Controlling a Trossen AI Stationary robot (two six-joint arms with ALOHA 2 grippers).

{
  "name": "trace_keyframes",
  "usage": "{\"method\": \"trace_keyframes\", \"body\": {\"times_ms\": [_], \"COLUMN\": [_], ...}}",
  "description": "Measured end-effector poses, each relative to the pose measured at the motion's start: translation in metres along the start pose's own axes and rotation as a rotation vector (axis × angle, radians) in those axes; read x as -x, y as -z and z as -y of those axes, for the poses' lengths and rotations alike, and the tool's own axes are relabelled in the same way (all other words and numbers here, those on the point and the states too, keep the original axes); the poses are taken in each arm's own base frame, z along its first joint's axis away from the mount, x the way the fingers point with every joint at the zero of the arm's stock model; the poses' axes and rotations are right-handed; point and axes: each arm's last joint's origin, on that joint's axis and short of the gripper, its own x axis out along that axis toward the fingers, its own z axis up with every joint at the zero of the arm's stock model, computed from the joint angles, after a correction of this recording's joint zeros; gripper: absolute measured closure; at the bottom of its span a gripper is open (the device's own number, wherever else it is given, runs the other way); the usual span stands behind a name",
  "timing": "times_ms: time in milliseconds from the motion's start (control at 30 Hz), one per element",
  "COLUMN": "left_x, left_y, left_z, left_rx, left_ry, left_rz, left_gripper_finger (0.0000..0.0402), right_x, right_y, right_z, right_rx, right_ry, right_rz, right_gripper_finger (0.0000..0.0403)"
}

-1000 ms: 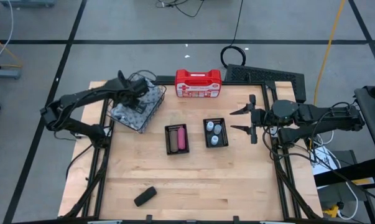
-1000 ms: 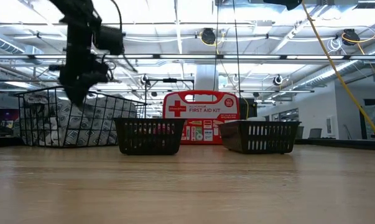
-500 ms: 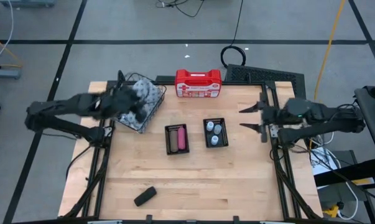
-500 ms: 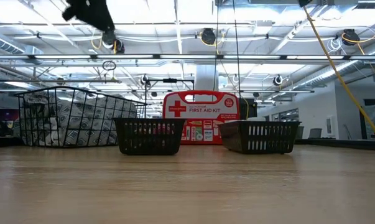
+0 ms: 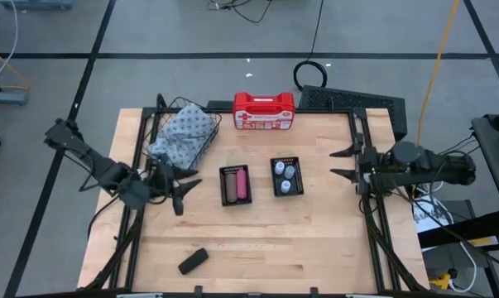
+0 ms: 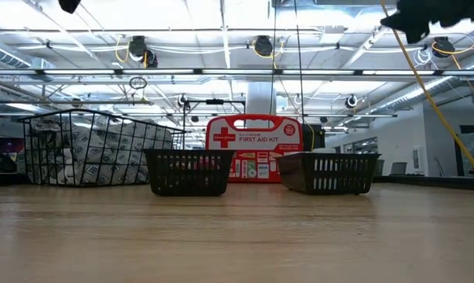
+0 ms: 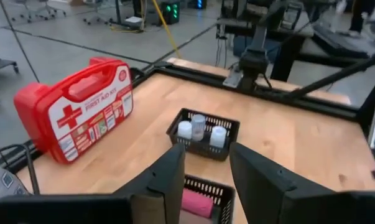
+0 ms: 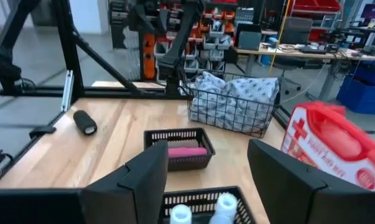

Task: Pick & Place Medicine items
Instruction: Put the black bandage into the left black basket

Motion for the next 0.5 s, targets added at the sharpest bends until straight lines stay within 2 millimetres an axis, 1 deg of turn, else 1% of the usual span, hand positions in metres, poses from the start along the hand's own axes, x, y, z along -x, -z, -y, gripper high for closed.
{"method": "trace_keyframes", "body": {"times_ms": [133,267,367,500], "left_x": [0.000,-0.001,-0.003,-0.005], "left_y": [0.004,0.004,0.003,0.003], "left_z": [0.000,-0.001,-0.003,-0.005], "left_rx": [0.026,0.028,0.033,0.037], "left_ry": [-0.015,-0.023,-0.034,-0.043], "left_rz": [0.004,0.006,0.002,0.001], "left_gripper_finger": [0.0266,0.0266,0.0266,0.0266], "right_x": [-0.005,-0.015,-0.021,-0.027], "right_y": [0.025,0.052,0.063,0.080], "right_z": [-0.001,-0.004,-0.005,-0.008], "right_rx": [-0.064,-0.087,-0.091,-0.068], "right_ry": [0.001,0.000,-0.004,-0.050], "right_rz": [0.096,0.154,0.195,0.163], "right_gripper_finger": [0.0193,0.0193,0.0193,0.0193]}}
